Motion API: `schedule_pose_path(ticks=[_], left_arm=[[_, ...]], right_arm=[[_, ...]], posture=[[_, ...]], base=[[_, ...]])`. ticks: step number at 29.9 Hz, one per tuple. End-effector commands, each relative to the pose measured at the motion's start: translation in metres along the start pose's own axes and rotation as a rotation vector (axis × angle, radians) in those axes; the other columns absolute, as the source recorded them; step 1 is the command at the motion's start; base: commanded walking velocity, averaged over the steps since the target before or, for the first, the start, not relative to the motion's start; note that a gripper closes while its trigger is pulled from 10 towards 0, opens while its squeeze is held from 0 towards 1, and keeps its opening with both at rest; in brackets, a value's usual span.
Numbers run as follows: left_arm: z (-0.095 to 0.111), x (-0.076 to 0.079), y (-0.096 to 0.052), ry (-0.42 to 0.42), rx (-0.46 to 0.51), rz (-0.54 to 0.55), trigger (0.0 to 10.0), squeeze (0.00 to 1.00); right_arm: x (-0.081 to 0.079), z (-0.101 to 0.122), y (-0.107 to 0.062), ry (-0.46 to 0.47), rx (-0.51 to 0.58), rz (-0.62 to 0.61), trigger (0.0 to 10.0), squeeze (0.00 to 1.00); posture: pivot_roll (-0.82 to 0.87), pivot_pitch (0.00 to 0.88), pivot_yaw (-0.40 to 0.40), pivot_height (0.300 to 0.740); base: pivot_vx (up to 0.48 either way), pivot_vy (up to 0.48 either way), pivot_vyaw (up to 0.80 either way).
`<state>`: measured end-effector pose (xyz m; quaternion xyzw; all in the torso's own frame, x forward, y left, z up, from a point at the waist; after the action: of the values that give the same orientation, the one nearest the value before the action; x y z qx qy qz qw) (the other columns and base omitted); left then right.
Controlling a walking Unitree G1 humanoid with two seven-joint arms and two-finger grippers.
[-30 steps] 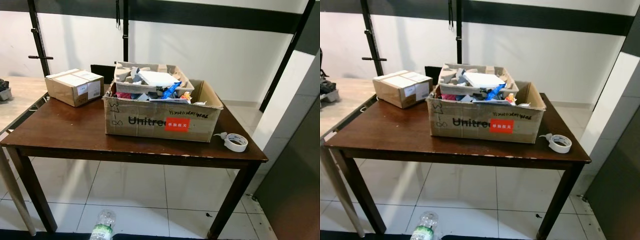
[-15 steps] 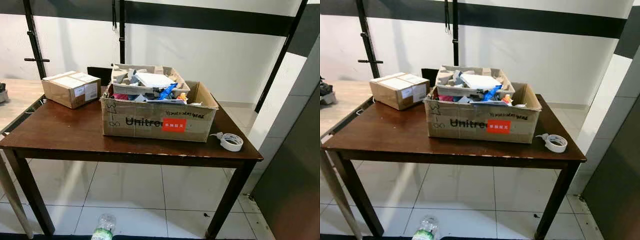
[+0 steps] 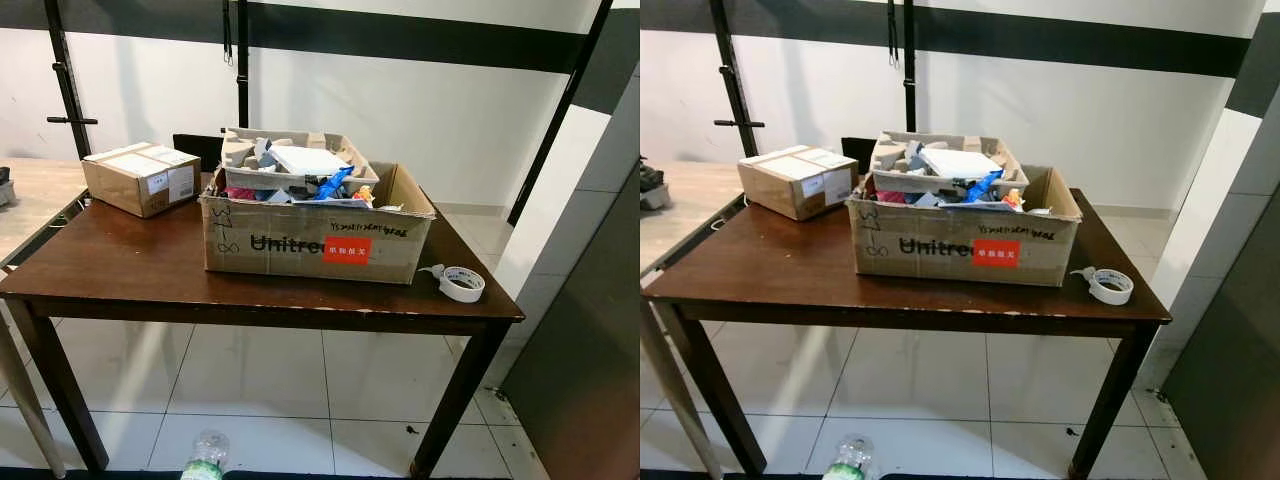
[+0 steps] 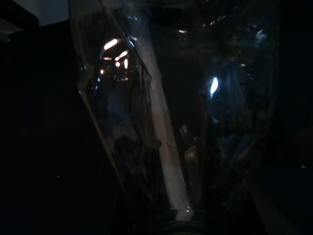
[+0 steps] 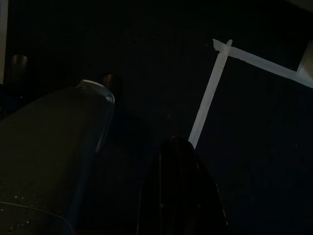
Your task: Picking trash to rubbish bin
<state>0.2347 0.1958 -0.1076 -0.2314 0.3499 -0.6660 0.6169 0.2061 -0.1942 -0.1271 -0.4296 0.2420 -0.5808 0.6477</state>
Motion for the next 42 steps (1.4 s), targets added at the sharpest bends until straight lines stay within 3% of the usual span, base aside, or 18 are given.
schedule_pose_path(ticks=[1,19,42], left_arm=[[0.0007,-0.0007,0.0002,-0.034,0.003,0.003,10.0,0.0],[-0.0008,0.0039,0.0003,-0.03,-0.004,-0.015,10.0,0.0],[-0.0042,0.0065,0.0005,0.041,-0.03,-0.023,10.0,0.0]], right_arm=[[0.0004,-0.0063,-0.0007,0.003,-0.019,-0.001,10.0,0.0],[0.0011,-0.0054,-0.0007,0.002,-0.019,0.003,10.0,0.0],[-0.001,-0.0056,-0.0005,0.017,-0.028,0.011,10.0,0.0]], posture=[[-0.06,0.089,-0.056,0.74],[-0.06,0.075,-0.054,0.74],[-0.06,0.076,-0.05,0.74]], base=[[0.0,0.0,0.0],[0.0,0.0,0.0],[0.0,0.0,0.0]])
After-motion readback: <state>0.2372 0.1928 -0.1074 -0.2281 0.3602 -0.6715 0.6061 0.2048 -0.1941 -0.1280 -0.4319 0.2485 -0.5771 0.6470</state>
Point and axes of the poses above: a point about 5 cm out from each wrist's last joint towards the gripper, its own y axis pointing out of the wrist towards the gripper, its own z axis along the axis of the wrist's last joint, x = y × z, the point moved 5 cm from there along y, pointing out of the wrist towards the gripper, and after that the axes turned 1 degree about y, right-handed, at the moved point
